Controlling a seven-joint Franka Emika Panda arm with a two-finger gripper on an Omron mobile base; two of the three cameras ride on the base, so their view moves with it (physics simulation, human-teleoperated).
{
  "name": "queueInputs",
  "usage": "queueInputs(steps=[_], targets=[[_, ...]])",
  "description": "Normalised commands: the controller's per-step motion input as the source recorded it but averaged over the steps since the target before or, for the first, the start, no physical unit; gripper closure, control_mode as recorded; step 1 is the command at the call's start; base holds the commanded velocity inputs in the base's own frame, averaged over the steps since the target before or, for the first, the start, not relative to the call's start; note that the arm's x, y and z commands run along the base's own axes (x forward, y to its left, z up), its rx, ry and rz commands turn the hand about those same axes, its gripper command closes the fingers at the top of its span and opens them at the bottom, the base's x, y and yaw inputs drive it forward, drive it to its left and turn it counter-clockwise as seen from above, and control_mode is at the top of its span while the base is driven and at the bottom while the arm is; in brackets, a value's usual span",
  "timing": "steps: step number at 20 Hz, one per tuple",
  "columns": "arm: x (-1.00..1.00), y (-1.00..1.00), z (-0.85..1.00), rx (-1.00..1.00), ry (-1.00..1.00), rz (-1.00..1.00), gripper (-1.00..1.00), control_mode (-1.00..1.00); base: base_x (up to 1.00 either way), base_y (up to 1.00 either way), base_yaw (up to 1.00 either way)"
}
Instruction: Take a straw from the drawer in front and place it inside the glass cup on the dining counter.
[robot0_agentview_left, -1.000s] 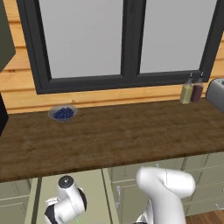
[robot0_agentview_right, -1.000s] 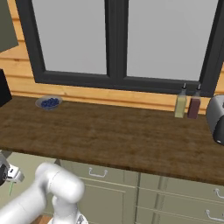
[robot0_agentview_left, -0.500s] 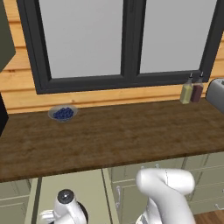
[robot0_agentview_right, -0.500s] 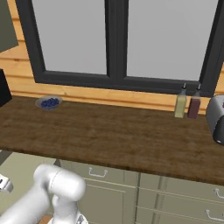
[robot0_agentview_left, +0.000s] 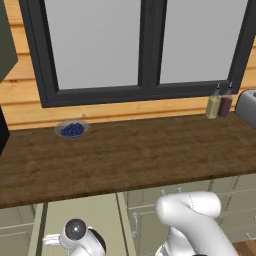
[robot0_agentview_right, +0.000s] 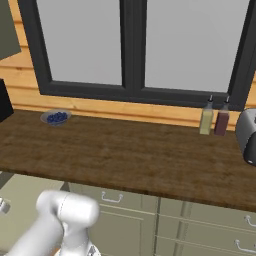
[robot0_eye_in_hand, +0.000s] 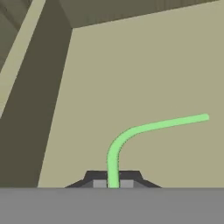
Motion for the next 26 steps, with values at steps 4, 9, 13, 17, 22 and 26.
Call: queueInputs(steps=[4,9,13,17,22,26], targets=[[0.00,-0.09,1.00,0.04,-0.25,-0.04,1.00,-1.00,0.00,0.00,0.00],[0.16,-0.33,1.00,0.06,-0.15,-0.04,1.00,-1.00,0.00,0.00,0.00],[0.49,-0.46,1.00,0.07,0.00,-0.07,1.00,-1.00,0.00,0.00,0.00],[0.69,-0.62,1.00,0.08,0.01,-0.17,1.00,-1.00,0.00,0.00,0.00],[0.47,-0.84,1.00,0.04,0.04,-0.21,1.00,-1.00,0.00,0.00,0.00],[0.29,-0.94,1.00,0.00,0.15,-0.27,1.00,-1.00,0.00,0.00,0.00]])
